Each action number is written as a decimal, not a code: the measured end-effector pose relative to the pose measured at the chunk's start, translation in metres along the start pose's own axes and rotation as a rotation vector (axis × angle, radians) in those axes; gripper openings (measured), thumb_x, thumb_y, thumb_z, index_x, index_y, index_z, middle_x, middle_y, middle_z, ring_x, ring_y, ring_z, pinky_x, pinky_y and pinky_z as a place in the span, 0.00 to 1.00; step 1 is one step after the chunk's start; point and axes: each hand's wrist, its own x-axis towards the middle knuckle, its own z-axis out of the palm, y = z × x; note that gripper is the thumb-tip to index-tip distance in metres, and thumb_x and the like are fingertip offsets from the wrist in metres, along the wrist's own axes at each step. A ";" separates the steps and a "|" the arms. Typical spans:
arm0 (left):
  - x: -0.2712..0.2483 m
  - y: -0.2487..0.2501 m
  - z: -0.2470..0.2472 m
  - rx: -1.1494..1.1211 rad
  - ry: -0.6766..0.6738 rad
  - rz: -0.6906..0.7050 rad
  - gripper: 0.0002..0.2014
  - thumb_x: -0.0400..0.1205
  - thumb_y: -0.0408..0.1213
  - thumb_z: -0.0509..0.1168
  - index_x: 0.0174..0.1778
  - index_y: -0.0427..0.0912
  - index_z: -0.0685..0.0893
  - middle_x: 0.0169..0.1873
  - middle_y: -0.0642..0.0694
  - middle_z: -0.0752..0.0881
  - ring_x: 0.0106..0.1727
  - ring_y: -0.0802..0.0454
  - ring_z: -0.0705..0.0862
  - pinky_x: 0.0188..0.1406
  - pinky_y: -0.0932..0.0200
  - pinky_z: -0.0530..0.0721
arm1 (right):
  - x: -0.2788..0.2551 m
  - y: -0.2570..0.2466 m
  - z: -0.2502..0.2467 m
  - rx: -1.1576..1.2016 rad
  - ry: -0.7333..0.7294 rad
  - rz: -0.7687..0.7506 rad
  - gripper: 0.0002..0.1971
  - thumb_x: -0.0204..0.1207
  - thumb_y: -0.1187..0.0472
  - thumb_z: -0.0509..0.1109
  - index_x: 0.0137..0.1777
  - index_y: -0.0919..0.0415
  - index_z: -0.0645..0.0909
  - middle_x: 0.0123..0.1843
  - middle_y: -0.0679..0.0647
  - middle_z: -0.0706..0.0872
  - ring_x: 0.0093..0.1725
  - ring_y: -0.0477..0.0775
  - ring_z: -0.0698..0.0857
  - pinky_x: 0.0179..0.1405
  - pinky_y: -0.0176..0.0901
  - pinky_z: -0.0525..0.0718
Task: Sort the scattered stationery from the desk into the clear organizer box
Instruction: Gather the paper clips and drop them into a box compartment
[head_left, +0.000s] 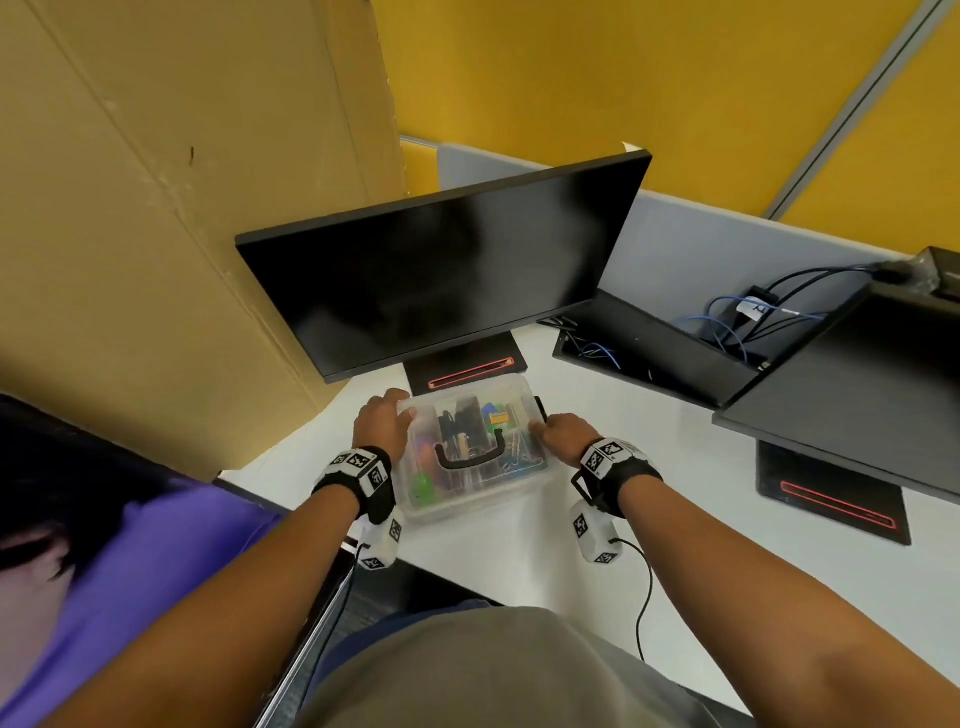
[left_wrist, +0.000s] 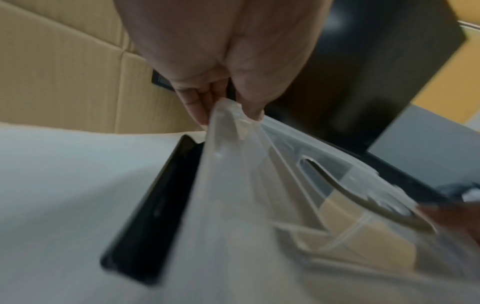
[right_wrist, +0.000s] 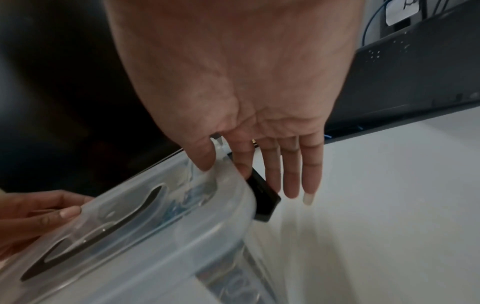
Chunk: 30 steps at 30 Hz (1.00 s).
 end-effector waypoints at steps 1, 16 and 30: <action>0.005 0.004 0.000 -0.072 0.000 -0.012 0.16 0.87 0.39 0.60 0.71 0.43 0.76 0.64 0.36 0.82 0.65 0.37 0.79 0.65 0.48 0.75 | -0.002 0.002 -0.003 0.010 -0.017 0.026 0.27 0.88 0.43 0.51 0.57 0.68 0.80 0.56 0.64 0.84 0.51 0.60 0.81 0.52 0.47 0.77; 0.037 0.046 0.031 -0.112 -0.202 -0.230 0.37 0.83 0.66 0.52 0.73 0.35 0.71 0.67 0.31 0.80 0.65 0.30 0.80 0.66 0.39 0.79 | -0.029 0.038 0.011 0.255 0.043 0.235 0.32 0.85 0.35 0.51 0.49 0.66 0.79 0.51 0.64 0.87 0.50 0.66 0.88 0.58 0.56 0.85; 0.028 0.067 0.021 0.066 -0.183 -0.094 0.21 0.86 0.52 0.60 0.62 0.36 0.81 0.56 0.36 0.86 0.56 0.35 0.85 0.55 0.46 0.83 | -0.042 0.037 0.019 0.518 0.267 0.323 0.28 0.84 0.44 0.63 0.69 0.66 0.60 0.62 0.65 0.83 0.58 0.69 0.85 0.49 0.51 0.78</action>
